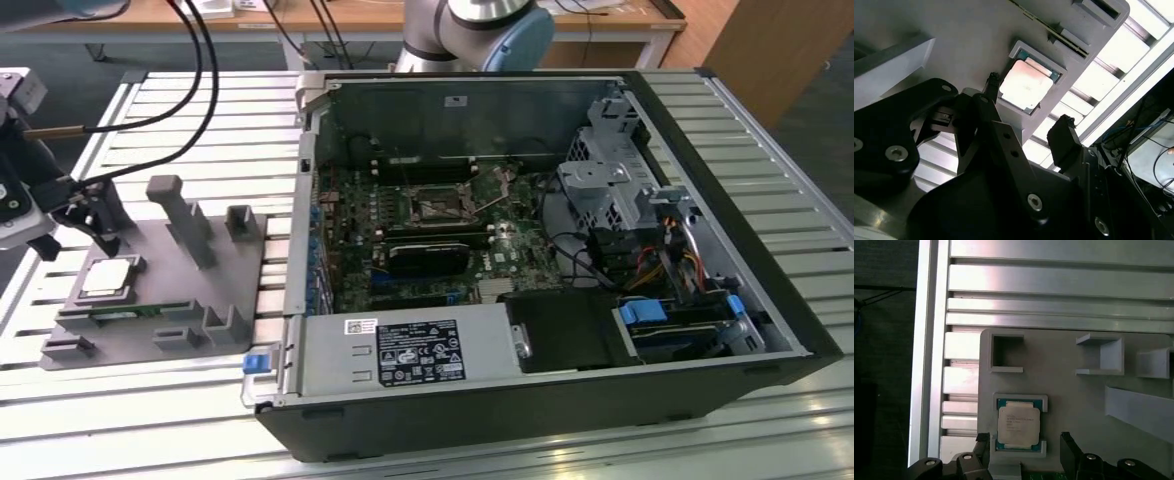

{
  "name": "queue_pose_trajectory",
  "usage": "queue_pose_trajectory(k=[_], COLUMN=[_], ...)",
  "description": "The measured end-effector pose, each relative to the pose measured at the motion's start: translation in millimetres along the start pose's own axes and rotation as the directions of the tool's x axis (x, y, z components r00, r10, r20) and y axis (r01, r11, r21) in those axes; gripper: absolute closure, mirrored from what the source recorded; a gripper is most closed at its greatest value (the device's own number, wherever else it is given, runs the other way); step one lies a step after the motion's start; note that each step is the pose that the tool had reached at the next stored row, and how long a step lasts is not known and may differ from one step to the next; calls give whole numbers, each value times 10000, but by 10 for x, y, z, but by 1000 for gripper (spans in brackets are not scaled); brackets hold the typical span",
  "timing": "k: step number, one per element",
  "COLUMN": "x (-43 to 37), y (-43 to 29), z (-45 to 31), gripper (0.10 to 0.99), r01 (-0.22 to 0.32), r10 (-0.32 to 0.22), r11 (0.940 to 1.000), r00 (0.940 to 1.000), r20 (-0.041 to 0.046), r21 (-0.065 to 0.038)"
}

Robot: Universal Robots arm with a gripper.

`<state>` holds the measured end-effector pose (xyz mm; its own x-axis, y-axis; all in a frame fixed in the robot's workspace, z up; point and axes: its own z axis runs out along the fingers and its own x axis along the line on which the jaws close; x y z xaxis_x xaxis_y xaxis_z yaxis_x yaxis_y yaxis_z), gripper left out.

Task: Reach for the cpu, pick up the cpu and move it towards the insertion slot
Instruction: 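Reach for the cpu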

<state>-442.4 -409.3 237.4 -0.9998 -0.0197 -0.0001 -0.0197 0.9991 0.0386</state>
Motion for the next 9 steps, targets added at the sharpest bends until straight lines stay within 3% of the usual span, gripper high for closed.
queue_pose_trajectory(k=[9], x=[0], y=[-5], z=[123], gripper=[424], r01=[0], r10=[0], r11=[10000], r00=[10000], r20=[-1], r21=[0])
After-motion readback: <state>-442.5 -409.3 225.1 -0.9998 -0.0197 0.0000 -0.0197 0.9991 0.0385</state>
